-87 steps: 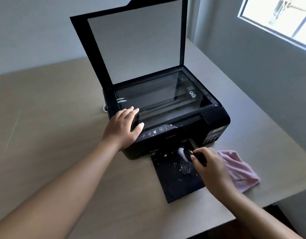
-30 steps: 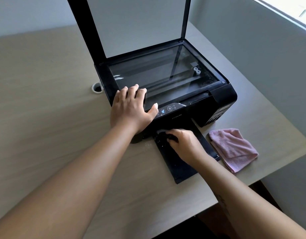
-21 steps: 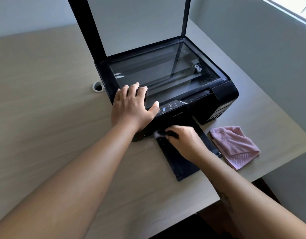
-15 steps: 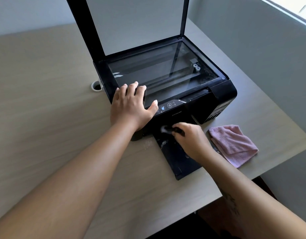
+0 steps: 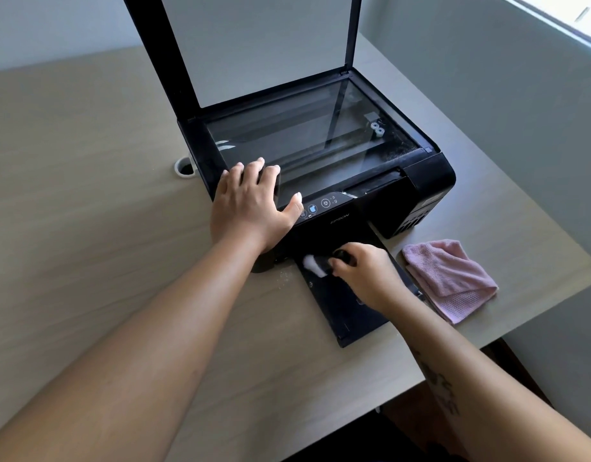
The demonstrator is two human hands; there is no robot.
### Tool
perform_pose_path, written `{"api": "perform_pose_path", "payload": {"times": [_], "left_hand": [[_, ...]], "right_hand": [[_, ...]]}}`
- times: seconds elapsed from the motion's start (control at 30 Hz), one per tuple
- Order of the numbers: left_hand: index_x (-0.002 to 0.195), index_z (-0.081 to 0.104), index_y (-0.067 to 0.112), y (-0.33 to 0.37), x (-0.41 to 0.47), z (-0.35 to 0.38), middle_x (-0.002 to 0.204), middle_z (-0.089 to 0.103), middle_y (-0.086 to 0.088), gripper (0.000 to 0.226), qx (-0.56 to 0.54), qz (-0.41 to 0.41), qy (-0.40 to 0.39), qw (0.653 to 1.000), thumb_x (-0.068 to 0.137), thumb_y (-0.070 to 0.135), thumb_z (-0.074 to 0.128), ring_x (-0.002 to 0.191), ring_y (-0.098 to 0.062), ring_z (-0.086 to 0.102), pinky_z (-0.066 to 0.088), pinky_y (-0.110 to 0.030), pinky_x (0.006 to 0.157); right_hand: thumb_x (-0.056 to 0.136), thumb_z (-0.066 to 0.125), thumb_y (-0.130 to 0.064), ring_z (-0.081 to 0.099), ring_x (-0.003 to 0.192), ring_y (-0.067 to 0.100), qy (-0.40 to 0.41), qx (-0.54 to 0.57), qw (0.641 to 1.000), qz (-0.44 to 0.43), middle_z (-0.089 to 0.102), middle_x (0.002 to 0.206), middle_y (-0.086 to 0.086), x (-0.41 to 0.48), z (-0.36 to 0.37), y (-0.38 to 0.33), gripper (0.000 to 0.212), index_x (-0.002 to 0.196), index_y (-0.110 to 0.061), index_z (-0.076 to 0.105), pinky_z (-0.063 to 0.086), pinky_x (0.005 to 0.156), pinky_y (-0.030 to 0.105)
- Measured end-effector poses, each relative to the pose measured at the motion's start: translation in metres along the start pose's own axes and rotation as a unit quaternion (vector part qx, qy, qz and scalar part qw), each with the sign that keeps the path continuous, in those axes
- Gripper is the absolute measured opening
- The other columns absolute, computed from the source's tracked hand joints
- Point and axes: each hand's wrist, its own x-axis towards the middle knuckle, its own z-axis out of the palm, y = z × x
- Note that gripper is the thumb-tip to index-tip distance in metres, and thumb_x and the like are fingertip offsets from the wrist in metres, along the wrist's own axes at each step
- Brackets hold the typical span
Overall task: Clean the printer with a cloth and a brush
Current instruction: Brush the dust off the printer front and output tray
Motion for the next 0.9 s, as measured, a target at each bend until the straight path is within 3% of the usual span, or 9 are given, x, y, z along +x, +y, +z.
{"api": "perform_pose_path", "payload": {"times": [0.1, 0.23, 0.3, 0.43, 0.53, 0.6, 0.7, 0.8, 0.9], "left_hand": [[0.137, 0.043, 0.026, 0.000, 0.000, 0.001, 0.150, 0.038, -0.001, 0.070, 0.000, 0.003, 0.003, 1.000, 0.081, 0.067, 0.032, 0.138, -0.028, 0.028, 0.016, -0.043, 0.117], [0.136, 0.044, 0.026, 0.001, 0.000, 0.000, 0.150, 0.038, -0.001, 0.070, -0.001, 0.004, 0.003, 1.000, 0.081, 0.067, 0.033, 0.137, -0.028, 0.029, 0.018, -0.043, 0.116], [0.137, 0.043, 0.026, -0.001, 0.000, 0.000, 0.150, 0.038, -0.001, 0.070, -0.003, 0.002, 0.004, 1.000, 0.082, 0.067, 0.033, 0.137, -0.028, 0.028, 0.018, -0.043, 0.116], [0.138, 0.043, 0.026, 0.000, 0.000, 0.000, 0.151, 0.037, 0.000, 0.069, 0.000, 0.003, 0.003, 1.000, 0.082, 0.067, 0.034, 0.138, -0.028, 0.028, 0.018, -0.042, 0.116], [0.137, 0.043, 0.026, 0.000, 0.000, 0.000, 0.150, 0.038, -0.001, 0.070, 0.002, 0.002, 0.006, 1.000, 0.082, 0.067, 0.033, 0.137, -0.028, 0.029, 0.019, -0.042, 0.116], [0.137, 0.044, 0.026, 0.000, 0.000, 0.000, 0.150, 0.039, -0.001, 0.070, -0.001, 0.003, 0.007, 1.000, 0.081, 0.067, 0.033, 0.137, -0.028, 0.029, 0.019, -0.042, 0.116], [0.136, 0.045, 0.025, 0.000, 0.000, 0.000, 0.150, 0.039, -0.002, 0.070, -0.001, 0.004, 0.008, 1.000, 0.081, 0.067, 0.034, 0.137, -0.029, 0.030, 0.020, -0.043, 0.116], [0.137, 0.044, 0.025, 0.000, 0.000, 0.000, 0.150, 0.039, -0.002, 0.071, -0.001, 0.003, 0.006, 1.000, 0.081, 0.067, 0.033, 0.137, -0.029, 0.029, 0.020, -0.043, 0.116], [0.137, 0.044, 0.026, 0.000, 0.001, 0.000, 0.150, 0.039, -0.001, 0.071, -0.003, 0.001, 0.005, 1.000, 0.081, 0.067, 0.032, 0.137, -0.028, 0.029, 0.020, -0.044, 0.116]], "right_hand": [[0.088, 0.060, -0.026, 0.056, 0.067, 0.026, 0.117, -0.003, 0.991, 0.070, 0.061, 0.072, 0.007, 0.005, -0.008, 0.012, 0.018, 0.079, -0.011, 0.057, 0.037, 0.052, 0.031], [0.091, 0.056, -0.021, 0.060, 0.080, 0.037, 0.188, -0.093, 0.976, 0.059, 0.065, 0.085, 0.016, 0.013, -0.027, 0.026, 0.016, 0.092, -0.006, 0.059, 0.039, 0.061, 0.034], [0.091, 0.055, -0.020, 0.061, 0.087, 0.038, 0.152, -0.161, 0.974, 0.034, 0.066, 0.093, 0.018, 0.015, -0.026, 0.025, 0.017, 0.098, -0.005, 0.058, 0.039, 0.062, 0.035], [0.091, 0.050, -0.029, 0.064, 0.097, 0.036, -0.001, -0.240, 0.970, -0.036, 0.068, 0.104, 0.014, -0.004, 0.002, -0.001, 0.033, 0.119, -0.011, 0.056, 0.052, 0.072, 0.039], [0.090, 0.054, -0.032, 0.062, 0.083, 0.032, -0.022, -0.133, 0.989, -0.057, 0.063, 0.086, 0.005, -0.021, 0.018, -0.025, 0.022, 0.100, -0.013, 0.061, 0.042, 0.059, 0.034], [0.087, 0.060, -0.031, 0.059, 0.068, 0.024, -0.026, 0.002, 1.000, 0.001, 0.066, 0.075, 0.003, -0.014, 0.019, -0.022, 0.019, 0.077, -0.015, 0.061, 0.041, 0.057, 0.033], [0.084, 0.062, -0.029, 0.050, 0.048, 0.016, 0.015, 0.140, 0.982, 0.127, 0.071, 0.066, 0.006, 0.007, 0.001, 0.006, 0.025, 0.060, -0.021, 0.064, 0.039, 0.050, 0.031], [0.086, 0.061, -0.025, 0.051, 0.054, 0.020, 0.122, 0.079, 0.975, 0.167, 0.070, 0.070, 0.011, 0.018, -0.032, 0.033, 0.025, 0.064, -0.012, 0.063, 0.034, 0.052, 0.029], [0.090, 0.058, -0.023, 0.058, 0.071, 0.031, 0.171, -0.067, 0.980, 0.081, 0.063, 0.076, 0.014, 0.013, -0.044, 0.039, 0.016, 0.081, -0.010, 0.058, 0.038, 0.059, 0.033]]}}
